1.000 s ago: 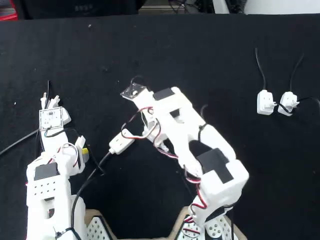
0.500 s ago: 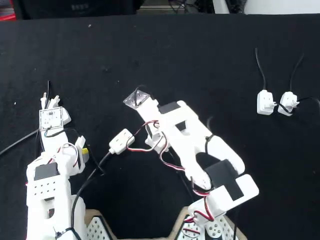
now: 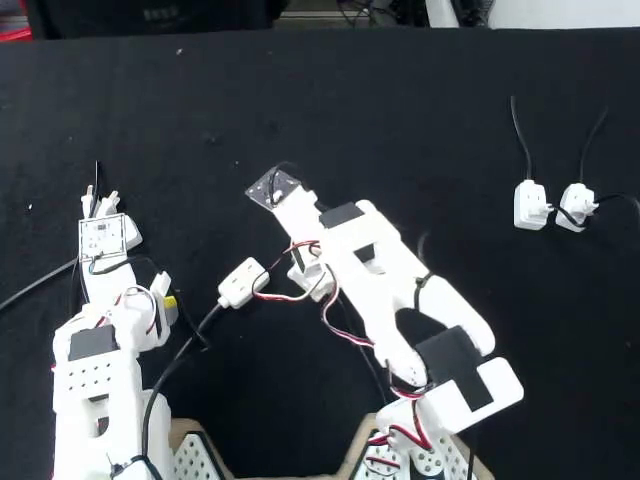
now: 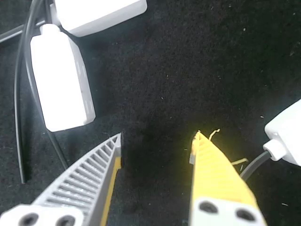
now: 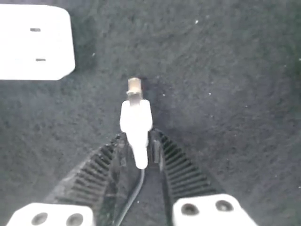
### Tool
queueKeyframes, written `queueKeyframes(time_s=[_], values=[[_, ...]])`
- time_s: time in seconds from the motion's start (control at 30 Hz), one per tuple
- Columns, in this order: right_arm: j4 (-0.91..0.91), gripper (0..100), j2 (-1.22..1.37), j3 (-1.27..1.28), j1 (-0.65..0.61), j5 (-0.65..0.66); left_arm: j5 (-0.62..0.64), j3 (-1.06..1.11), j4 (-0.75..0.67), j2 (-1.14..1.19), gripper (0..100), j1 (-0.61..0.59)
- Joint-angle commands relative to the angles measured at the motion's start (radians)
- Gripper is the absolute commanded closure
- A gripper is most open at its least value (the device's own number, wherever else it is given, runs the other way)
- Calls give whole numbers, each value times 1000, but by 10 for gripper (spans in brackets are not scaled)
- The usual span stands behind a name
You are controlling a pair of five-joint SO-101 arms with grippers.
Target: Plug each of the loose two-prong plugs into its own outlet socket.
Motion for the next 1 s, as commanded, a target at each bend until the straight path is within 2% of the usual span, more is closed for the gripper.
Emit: queueKeyframes(time_s=[0.0, 0.23, 0.5, 0.67, 0.97], values=[[-21, 910, -2, -12, -40, -9, -3, -51, 2, -12, 762, -7], [-21, 910, -4, -64, -44, -9, -3, -51, 2, -12, 762, -7], [-140, 910, -4, -2, -43, -8, -3, -51, 2, -12, 762, -7], [-117, 962, -5, 19, -40, -5, -3, -51, 2, -12, 762, -7], [-133, 963, -5, 35, -38, -5, -3, -51, 2, -12, 762, -7]])
